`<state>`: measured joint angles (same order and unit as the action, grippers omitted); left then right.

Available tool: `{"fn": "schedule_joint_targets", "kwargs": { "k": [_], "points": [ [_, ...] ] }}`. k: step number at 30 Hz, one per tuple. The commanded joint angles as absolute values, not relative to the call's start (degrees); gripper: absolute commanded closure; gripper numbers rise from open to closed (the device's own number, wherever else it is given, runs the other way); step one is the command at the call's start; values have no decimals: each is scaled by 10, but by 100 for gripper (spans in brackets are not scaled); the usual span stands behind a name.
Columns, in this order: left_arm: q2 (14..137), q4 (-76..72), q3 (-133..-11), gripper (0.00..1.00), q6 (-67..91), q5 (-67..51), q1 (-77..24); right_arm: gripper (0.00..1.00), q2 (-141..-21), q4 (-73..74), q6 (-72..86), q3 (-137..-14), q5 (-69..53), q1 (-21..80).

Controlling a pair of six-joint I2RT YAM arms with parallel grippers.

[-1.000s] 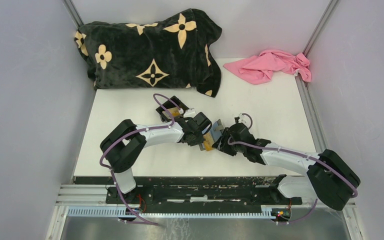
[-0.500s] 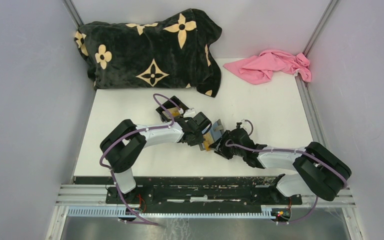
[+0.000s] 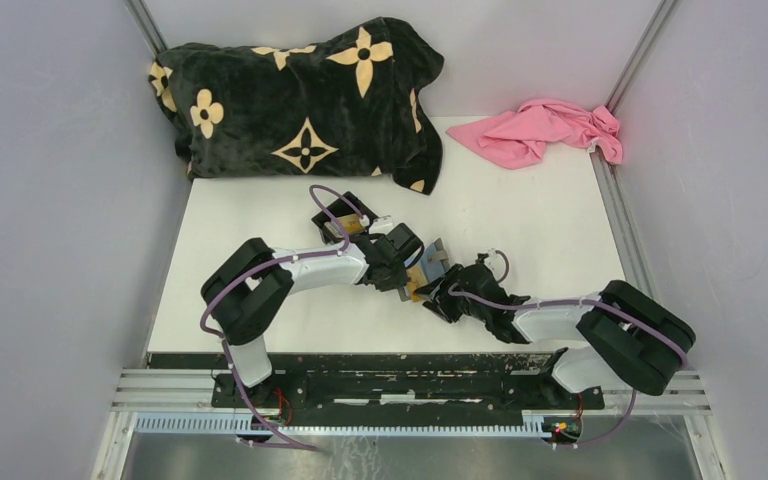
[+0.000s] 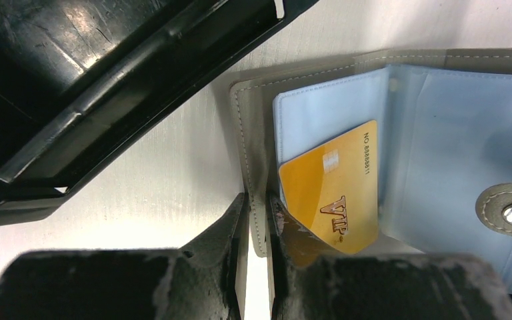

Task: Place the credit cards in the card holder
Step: Pick up the credit card from the card holder.

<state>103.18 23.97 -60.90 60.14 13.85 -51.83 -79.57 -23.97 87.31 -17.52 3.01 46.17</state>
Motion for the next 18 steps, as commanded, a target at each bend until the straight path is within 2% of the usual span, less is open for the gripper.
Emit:
{"fn": "schedule_joint_targets", "kwargs": {
  "k": [1,8,14,18],
  "points": [
    [1099,245,-582,80,584,96,-525,48,-836,-277,924,-153,58,470],
    [1102,245,-578,80,577,96,-526,53,-876,-333,962,-141,77,471],
    [1108,246,-579,80,569,98,-526,66,-841,-297,987,-123,111,476],
    [1115,246,-584,80,565,96,-525,79,-781,-229,987,-120,137,479]
  ]
}}
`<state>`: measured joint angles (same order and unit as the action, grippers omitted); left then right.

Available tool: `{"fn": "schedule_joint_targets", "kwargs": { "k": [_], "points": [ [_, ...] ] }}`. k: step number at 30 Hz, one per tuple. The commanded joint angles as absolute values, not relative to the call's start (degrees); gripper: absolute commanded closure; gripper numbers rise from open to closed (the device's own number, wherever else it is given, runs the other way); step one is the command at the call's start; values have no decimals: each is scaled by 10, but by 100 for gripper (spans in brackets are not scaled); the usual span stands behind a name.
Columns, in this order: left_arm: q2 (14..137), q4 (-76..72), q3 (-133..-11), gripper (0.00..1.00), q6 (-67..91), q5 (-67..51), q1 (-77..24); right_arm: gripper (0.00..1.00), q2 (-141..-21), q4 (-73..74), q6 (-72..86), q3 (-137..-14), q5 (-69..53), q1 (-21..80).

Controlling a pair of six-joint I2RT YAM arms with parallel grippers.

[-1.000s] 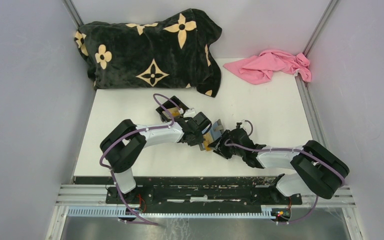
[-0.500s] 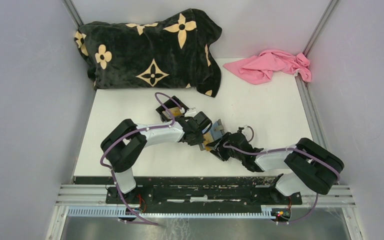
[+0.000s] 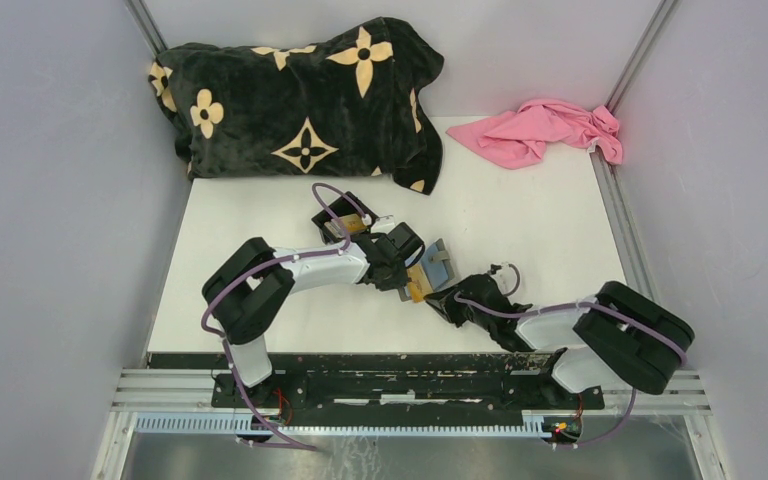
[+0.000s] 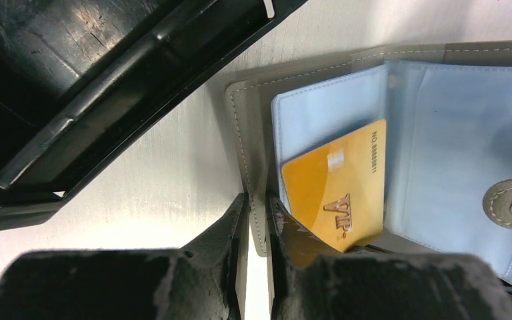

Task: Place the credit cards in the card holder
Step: Pick up the credit card from the card holder.

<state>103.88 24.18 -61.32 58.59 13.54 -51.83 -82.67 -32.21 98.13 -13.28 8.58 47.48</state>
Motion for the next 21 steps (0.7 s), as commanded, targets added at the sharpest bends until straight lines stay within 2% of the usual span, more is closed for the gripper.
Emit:
{"fn": "schedule_joint_targets", "kwargs": {
  "k": [1,4,14,15,18,21],
  "points": [
    [1117,246,-586,80,564,95,-525,82,-767,-216,986,-120,143,479],
    [1123,246,-593,80,563,92,-525,87,-742,-187,982,-122,154,479],
    [1120,246,-588,80,563,92,-525,84,-767,-199,963,-135,132,479],
    [1119,246,-588,80,564,92,-525,82,-765,-192,955,-140,132,479],
    [1119,244,-588,80,563,91,-526,67,-767,-179,931,-156,124,479],
    [1118,243,-588,80,562,91,-526,63,-768,-176,926,-157,127,481]
  ]
}}
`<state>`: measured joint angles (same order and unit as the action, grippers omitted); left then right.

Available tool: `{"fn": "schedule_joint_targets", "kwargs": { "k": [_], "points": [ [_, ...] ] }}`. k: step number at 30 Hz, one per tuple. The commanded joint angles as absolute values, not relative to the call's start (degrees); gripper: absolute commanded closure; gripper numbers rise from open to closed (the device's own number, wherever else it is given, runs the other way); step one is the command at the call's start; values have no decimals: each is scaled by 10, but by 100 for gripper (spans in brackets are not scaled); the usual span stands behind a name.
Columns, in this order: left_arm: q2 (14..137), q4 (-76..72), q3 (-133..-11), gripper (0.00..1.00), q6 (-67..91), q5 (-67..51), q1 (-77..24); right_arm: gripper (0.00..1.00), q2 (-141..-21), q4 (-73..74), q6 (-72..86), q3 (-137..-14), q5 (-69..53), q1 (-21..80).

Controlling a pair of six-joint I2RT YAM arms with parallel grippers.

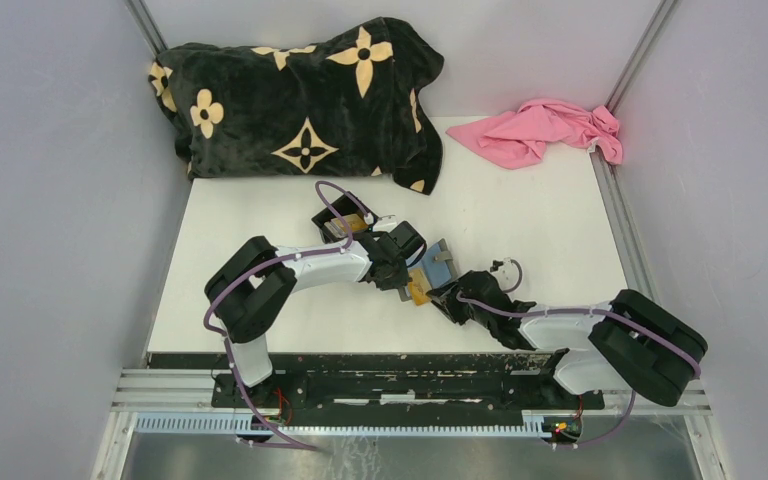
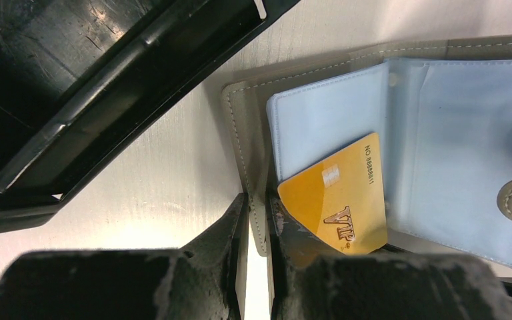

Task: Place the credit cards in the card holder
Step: Pick up the credit card from the card holder.

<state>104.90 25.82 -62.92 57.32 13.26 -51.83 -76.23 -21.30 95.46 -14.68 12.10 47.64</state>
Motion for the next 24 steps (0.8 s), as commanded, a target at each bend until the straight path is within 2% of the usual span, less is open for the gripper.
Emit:
{"fn": "schedule_joint_targets", "kwargs": {
  "k": [1,11,13,20,24],
  "points": [
    [1118,243,-587,80,562,91,-525,63,-771,-177,925,-156,128,482],
    [1117,235,-577,80,561,87,-525,62,-855,-264,963,-155,127,501],
    [1117,235,-577,81,558,87,-525,65,-859,-268,968,-153,133,503],
    [1117,235,-573,80,552,89,-525,89,-793,-218,965,-151,163,504],
    [1118,235,-574,80,551,89,-525,90,-749,-176,960,-153,170,504]
  ]
}}
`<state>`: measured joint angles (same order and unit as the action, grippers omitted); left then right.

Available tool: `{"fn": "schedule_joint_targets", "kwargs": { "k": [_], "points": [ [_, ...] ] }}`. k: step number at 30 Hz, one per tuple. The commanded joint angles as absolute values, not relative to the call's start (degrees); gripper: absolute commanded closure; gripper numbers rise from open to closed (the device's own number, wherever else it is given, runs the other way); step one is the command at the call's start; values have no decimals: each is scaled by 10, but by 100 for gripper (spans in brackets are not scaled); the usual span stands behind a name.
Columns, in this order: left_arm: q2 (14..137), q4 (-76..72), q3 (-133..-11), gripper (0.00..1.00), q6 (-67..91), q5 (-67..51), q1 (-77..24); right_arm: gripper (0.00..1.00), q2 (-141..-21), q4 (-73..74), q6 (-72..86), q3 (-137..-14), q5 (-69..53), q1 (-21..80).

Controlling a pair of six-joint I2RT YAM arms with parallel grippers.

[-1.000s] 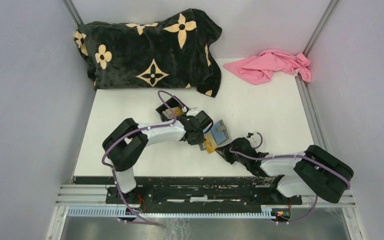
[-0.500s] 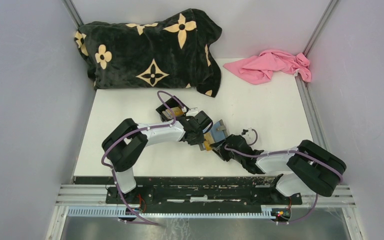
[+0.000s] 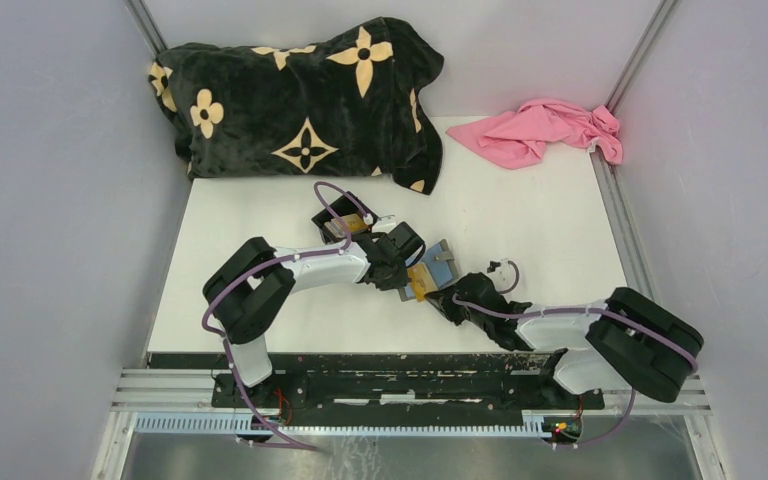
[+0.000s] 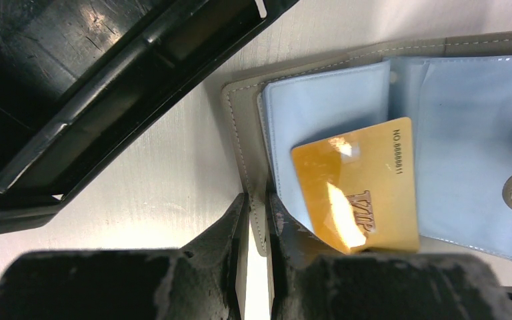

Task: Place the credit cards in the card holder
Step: Pick up the credit card from the card holder.

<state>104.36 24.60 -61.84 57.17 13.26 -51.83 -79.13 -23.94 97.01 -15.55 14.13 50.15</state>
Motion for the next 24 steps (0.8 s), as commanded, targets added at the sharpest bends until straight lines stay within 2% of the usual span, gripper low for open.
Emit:
{"fn": "schedule_joint_targets", "kwargs": {
  "k": [1,13,24],
  "points": [
    [1118,235,-575,80,551,89,-525,90,-739,-165,958,-154,172,503],
    [1102,248,-587,79,565,106,-525,99,-639,-61,910,-168,178,502],
    [1029,259,-567,72,586,113,-525,99,-596,-22,846,-195,150,476]
  ]
}}
